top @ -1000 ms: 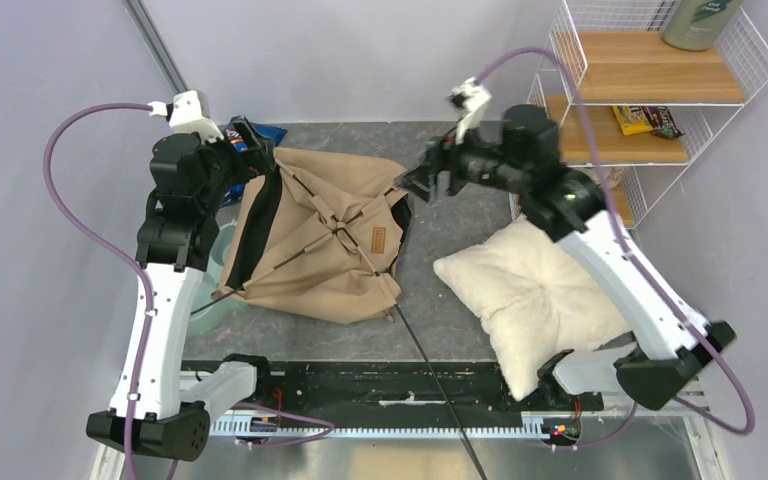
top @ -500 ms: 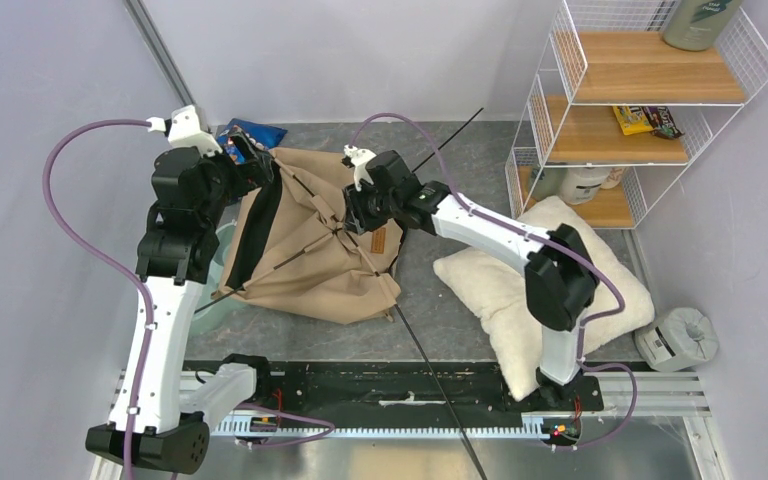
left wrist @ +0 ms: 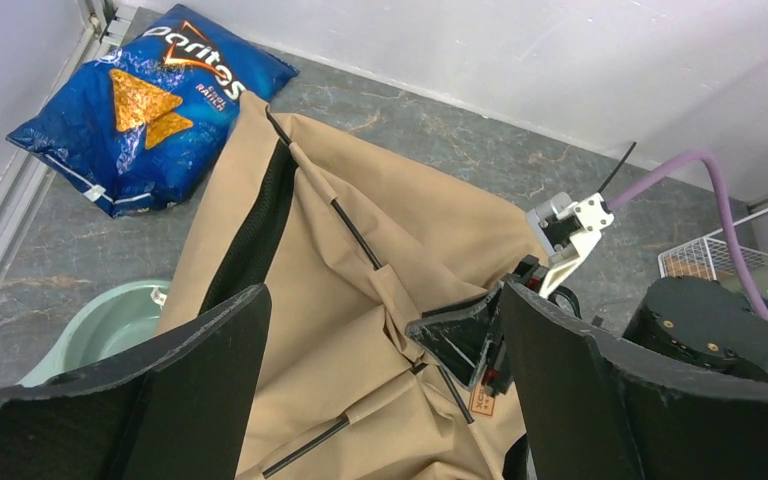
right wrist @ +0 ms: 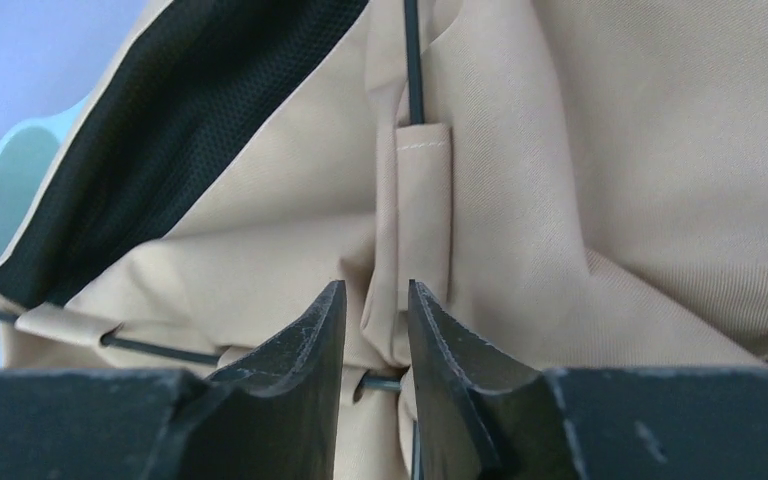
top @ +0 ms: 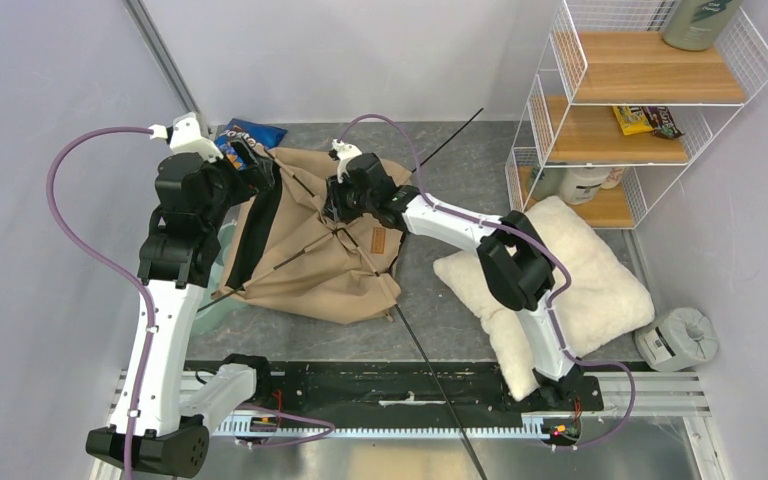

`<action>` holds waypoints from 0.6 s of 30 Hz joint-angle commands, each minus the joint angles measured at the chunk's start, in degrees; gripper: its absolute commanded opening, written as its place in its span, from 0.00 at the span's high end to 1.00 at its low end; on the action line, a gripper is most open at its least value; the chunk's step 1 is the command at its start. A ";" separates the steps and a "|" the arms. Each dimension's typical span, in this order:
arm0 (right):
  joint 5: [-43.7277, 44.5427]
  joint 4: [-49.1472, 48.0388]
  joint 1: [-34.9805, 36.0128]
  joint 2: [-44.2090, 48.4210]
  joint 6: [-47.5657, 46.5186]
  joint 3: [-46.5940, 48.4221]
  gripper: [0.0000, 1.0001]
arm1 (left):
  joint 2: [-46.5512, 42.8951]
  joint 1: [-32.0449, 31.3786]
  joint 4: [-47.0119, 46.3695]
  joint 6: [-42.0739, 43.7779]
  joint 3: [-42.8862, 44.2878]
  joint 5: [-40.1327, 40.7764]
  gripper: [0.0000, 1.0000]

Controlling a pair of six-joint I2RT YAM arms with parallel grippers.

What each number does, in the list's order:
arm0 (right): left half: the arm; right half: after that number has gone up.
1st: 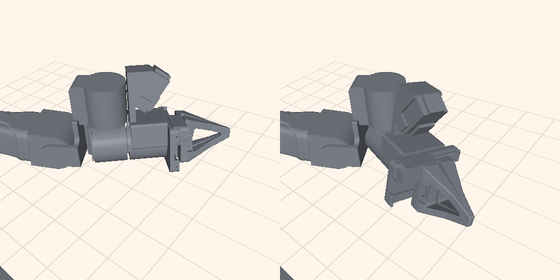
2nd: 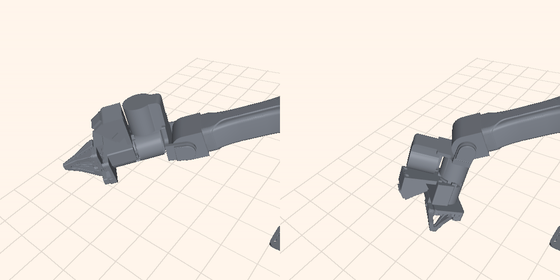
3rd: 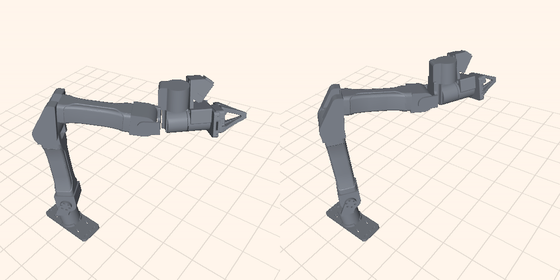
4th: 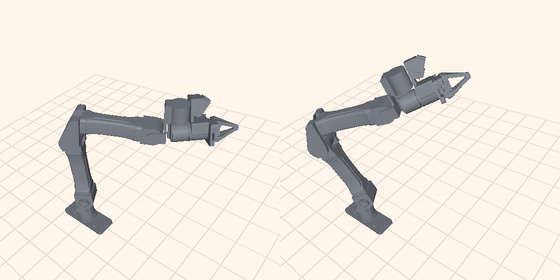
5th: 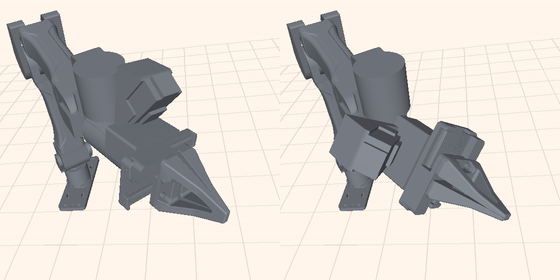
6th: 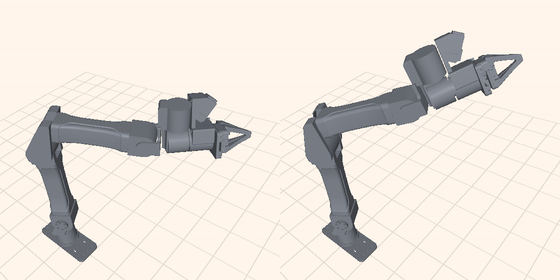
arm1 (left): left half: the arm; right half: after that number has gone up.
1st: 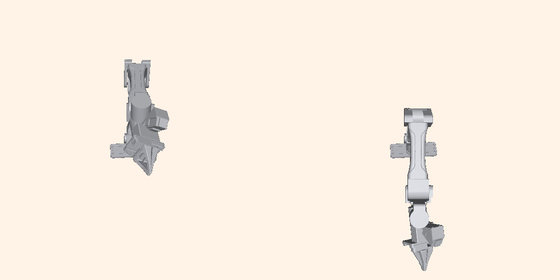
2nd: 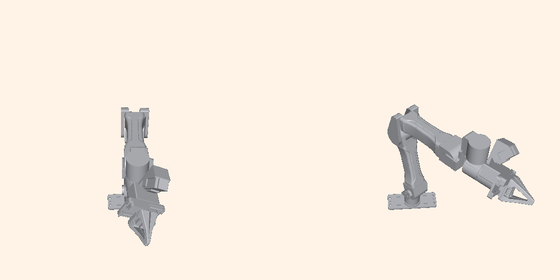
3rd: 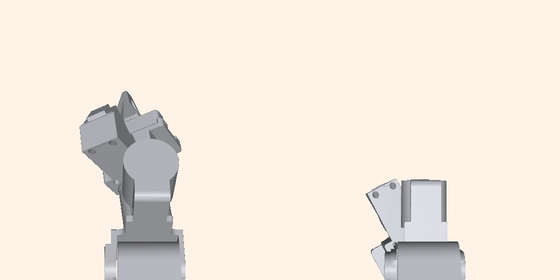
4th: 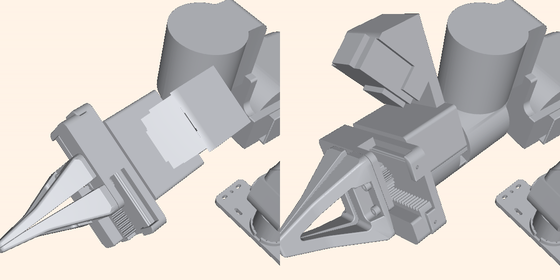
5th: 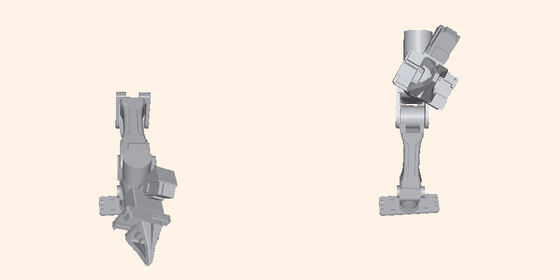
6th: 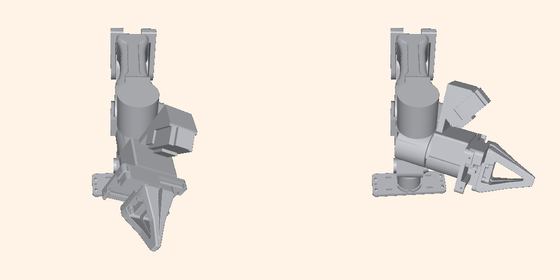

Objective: Set up the pet tent

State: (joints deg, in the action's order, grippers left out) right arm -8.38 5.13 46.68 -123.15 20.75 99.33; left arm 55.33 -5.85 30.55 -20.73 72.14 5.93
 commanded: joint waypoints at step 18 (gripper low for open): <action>5.38 0.51 1.17 -11.28 -2.52 10.16 0.43 | -0.11 0.10 0.57 -1.52 1.59 2.09 0.10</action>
State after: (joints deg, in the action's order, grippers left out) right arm -2.17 4.14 47.03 -132.18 20.36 107.13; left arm 55.35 -5.85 31.27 -20.99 72.14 7.03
